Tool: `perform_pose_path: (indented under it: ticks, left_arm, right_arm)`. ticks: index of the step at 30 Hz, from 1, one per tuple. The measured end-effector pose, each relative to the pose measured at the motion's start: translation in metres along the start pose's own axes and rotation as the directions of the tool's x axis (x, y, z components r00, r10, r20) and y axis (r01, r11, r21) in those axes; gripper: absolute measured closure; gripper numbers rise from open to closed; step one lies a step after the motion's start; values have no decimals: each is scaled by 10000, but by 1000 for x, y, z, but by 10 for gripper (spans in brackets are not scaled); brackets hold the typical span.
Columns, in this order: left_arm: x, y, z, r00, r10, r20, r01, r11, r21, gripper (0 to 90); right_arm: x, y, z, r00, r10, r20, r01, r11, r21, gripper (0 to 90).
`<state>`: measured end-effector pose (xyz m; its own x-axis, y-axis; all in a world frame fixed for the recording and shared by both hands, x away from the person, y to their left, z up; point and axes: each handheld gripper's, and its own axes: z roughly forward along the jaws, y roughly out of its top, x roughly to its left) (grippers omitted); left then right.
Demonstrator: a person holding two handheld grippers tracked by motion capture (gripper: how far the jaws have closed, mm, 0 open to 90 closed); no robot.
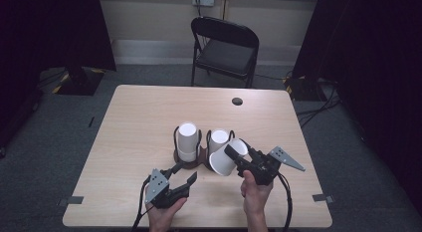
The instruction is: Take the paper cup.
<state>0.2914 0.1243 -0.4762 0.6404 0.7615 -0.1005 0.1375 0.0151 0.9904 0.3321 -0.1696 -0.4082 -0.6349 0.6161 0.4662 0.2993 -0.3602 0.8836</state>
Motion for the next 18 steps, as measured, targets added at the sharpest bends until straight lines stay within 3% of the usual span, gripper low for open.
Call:
perform_pose_path:
  ticks: [10,18]
  left_arm:
    - [-9,4,4,9988,19,490,9,9983,-580,467]
    - [-11,5,9,9966,51,820,24,9958,-916,531]
  right_arm:
    - [-1,-9,-2,9944,888,-577,-894,9960,-73,352]
    - [-1,-16,2,9759,1785,-1251,-1786,9839,111,352]
